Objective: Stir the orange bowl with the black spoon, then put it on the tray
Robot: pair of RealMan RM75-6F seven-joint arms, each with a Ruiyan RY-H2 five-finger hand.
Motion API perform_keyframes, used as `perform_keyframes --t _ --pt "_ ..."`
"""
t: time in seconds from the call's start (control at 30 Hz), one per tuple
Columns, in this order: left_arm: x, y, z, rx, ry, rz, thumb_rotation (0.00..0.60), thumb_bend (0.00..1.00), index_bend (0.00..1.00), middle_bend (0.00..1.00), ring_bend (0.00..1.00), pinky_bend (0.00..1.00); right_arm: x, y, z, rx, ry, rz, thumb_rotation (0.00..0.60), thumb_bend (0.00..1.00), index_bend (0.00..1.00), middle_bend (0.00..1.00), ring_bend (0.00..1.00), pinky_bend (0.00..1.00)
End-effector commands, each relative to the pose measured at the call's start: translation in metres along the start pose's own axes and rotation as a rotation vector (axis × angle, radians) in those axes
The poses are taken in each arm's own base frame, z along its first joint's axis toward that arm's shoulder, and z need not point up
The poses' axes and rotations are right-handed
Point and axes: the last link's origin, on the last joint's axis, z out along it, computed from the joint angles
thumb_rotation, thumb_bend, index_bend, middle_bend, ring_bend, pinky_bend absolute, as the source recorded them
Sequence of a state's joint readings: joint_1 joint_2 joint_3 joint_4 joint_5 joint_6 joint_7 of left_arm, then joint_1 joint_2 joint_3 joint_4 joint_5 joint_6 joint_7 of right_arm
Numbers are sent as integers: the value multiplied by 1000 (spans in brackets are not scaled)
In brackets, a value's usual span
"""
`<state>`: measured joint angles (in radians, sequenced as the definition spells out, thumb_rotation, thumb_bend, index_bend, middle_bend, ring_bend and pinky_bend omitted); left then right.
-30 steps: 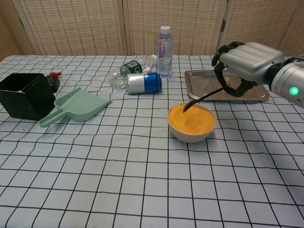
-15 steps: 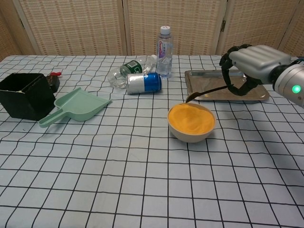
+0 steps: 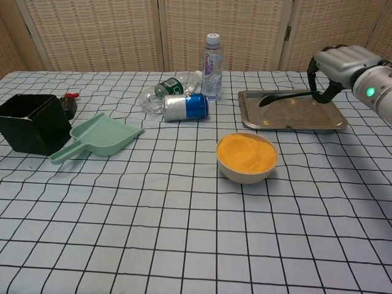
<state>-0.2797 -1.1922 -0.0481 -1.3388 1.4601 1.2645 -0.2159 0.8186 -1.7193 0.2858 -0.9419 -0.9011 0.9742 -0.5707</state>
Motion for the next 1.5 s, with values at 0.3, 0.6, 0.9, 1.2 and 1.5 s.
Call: perform_keyframes --t 0.3,0.6,0.9,1.2,1.5 --pt "-2 -1 2 7 -8 2 600 484 0 0 0 201 -31 -20 37 -81 -84 39 600 949 996 185 0 0" --pt "1 -3 2 12 -3 -4 600 484 0 0 0 199 -37 -21 41 -88 -106 58 600 909 369 126 0 0" --pt "0 -2 1 7 -6 -3 600 484 0 0 0 199 -30 -9 44 -103 -83 51 600 600 0 47 0 0" --pt "3 -2 -1 7 20 -1 600 485 0 0 0 200 -16 9 11 -19 69 154 600 445 0 19 0 0" --pt "1 2 -5 1 41 24 600 484 0 0 0 199 3 49 -130 120 66 161 600 408 0 0 0 0"
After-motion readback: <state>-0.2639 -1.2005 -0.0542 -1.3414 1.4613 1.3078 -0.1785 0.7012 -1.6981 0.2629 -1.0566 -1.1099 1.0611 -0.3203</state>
